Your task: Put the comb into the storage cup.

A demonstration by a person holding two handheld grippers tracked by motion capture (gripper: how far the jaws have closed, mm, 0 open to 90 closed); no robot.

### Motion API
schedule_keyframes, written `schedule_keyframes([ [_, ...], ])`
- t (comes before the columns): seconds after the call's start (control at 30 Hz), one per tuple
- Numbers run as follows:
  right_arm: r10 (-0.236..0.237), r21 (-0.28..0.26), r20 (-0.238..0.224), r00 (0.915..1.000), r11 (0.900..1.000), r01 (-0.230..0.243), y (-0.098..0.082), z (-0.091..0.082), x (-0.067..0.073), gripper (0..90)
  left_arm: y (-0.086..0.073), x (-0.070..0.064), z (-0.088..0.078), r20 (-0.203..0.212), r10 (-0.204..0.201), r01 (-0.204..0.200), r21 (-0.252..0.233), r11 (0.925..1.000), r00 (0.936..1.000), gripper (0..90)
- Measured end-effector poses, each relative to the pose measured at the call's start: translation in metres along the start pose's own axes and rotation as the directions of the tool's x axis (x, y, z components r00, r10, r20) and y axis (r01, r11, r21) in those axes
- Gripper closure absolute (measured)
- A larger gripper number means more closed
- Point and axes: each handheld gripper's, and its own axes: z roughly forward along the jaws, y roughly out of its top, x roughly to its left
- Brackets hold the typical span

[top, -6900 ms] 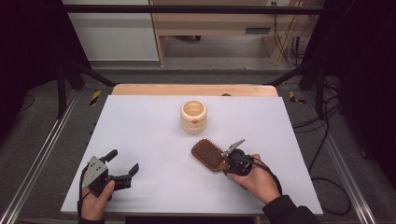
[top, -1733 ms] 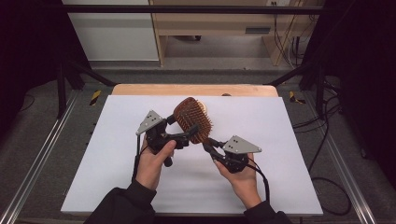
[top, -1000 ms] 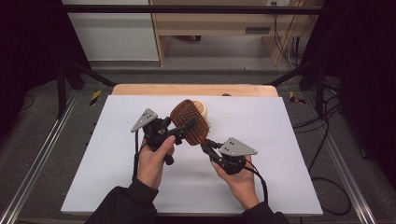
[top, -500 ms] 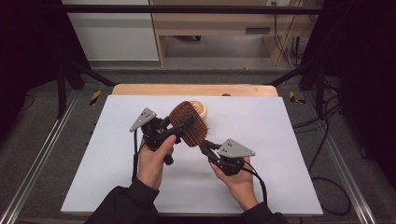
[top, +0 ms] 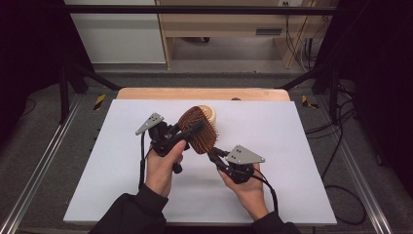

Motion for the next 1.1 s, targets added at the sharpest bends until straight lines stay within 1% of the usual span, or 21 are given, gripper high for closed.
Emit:
schedule_keyframes([
  [0.17, -0.006, -0.004, 0.011, 0.9999, 1.0, 0.006, 0.0, 0.001, 0.002, 72.6, 0.001, -0.002, -0.002, 0.009, -0.005, 0.005, 0.001, 1.0, 0.9999, 50.3],
  [0.27, -0.006, -0.001, 0.012, 0.9999, 1.0, 0.006, 0.0, 0.001, 0.002, 72.3, 0.002, -0.001, -0.001, 0.019, -0.018, 0.018, 0.005, 0.9998, 0.9997, 50.9],
  [0.37, -0.011, 0.006, 0.014, 0.9998, 1.0, 0.011, 0.001, 0.002, 0.003, 70.2, 0.002, 0.001, -0.002, 0.029, -0.018, 0.018, 0.004, 0.9998, 0.9994, 51.1],
  [0.43, -0.014, 0.028, 0.002, 0.9999, 1.0, 0.014, 0.0, 0.004, 0.003, 58.6, 0.003, 0.0, -0.002, 0.03, -0.01, 0.01, 0.001, 0.9999, 0.9995, 51.1],
  [0.47, -0.019, 0.037, 0.006, 0.9998, 0.999, 0.019, 0.0, 0.004, 0.003, 55.8, 0.003, 0.0, -0.003, 0.028, -0.004, 0.004, -0.004, 1.0, 0.9996, 51.1],
  [0.5, -0.032, 0.042, 0.013, 0.9994, 0.999, 0.031, -0.001, 0.003, 0.003, 53.1, 0.005, -0.001, -0.004, 0.025, 0.01, -0.01, -0.009, 0.9999, 0.9996, 51.1],
  [0.57, -0.055, 0.048, 0.04, 0.9977, 0.997, 0.053, -0.001, 0.001, 0.003, 41.5, 0.007, -0.002, -0.006, 0.024, 0.032, -0.032, -0.019, 0.9993, 0.9992, 50.9],
  [0.6, -0.06, 0.043, 0.057, 0.9966, 0.997, 0.057, -0.002, -0.001, 0.002, 36.3, 0.008, -0.003, -0.007, 0.022, 0.037, -0.037, -0.025, 0.999, 0.9991, 50.9],
  [0.67, -0.047, 0.039, 0.065, 0.9968, 0.998, 0.044, -0.002, -0.004, -0.002, 24.5, 0.009, -0.004, -0.01, 0.011, 0.051, -0.051, -0.037, 0.998, 0.9986, 50.8],
  [0.7, -0.038, 0.046, 0.079, 0.9962, 0.998, 0.034, -0.002, -0.006, -0.003, 20.3, 0.01, -0.004, -0.011, 0.001, 0.058, -0.058, -0.043, 0.9974, 0.9983, 50.8],
  [0.73, -0.041, 0.069, 0.097, 0.9944, 0.997, 0.034, -0.003, -0.007, -0.003, 16.6, 0.01, -0.004, -0.012, -0.008, 0.059, -0.06, -0.05, 0.997, 0.9982, 50.8],
  [0.77, -0.043, 0.09, 0.106, 0.9934, 0.995, 0.034, -0.004, -0.009, -0.004, 14.5, 0.011, -0.004, -0.013, -0.012, 0.061, -0.062, -0.058, 0.9964, 0.998, 50.8],
  [0.8, -0.036, 0.106, 0.094, 0.9949, 0.994, 0.026, -0.005, -0.011, -0.004, 13.1, 0.012, -0.003, -0.013, -0.019, 0.064, -0.065, -0.06, 0.9961, 0.9977, 50.8],
  [0.87, -0.005, 0.107, 0.078, 0.997, 0.994, -0.004, -0.008, -0.016, -0.007, 9.6, 0.013, -0.001, -0.013, -0.026, 0.066, -0.068, -0.059, 0.9959, 0.9975, 50.8],
  [0.9, 0.001, 0.104, 0.081, 0.9967, 0.995, -0.009, -0.011, -0.02, -0.008, 9.8, 0.013, 0.0, -0.013, -0.024, 0.062, -0.063, -0.059, 0.9963, 0.9978, 50.8],
  [0.97, -0.001, 0.104, 0.106, 0.9944, 0.994, -0.01, -0.017, -0.026, -0.011, 9.5, 0.014, 0.001, -0.012, -0.02, 0.051, -0.052, -0.059, 0.9969, 0.9985, 50.8],
  [1.0, 0.005, 0.105, 0.118, 0.9931, 0.994, -0.018, -0.02, -0.03, -0.014, 9.7, 0.014, 0.001, -0.012, -0.018, 0.05, -0.051, -0.058, 0.997, 0.9986, 50.8],
  [1.03, 0.015, 0.111, 0.123, 0.9923, 0.993, -0.029, -0.023, -0.034, -0.018, 9.6, 0.015, 0.0, -0.011, -0.02, 0.05, -0.051, -0.056, 0.9971, 0.9985, 50.8],
  [1.1, 0.054, 0.103, 0.143, 0.9883, 0.992, -0.069, -0.03, -0.043, -0.025, 7.5, 0.017, -0.001, -0.01, -0.021, 0.054, -0.055, -0.054, 0.997, 0.9983, 50.7],
])
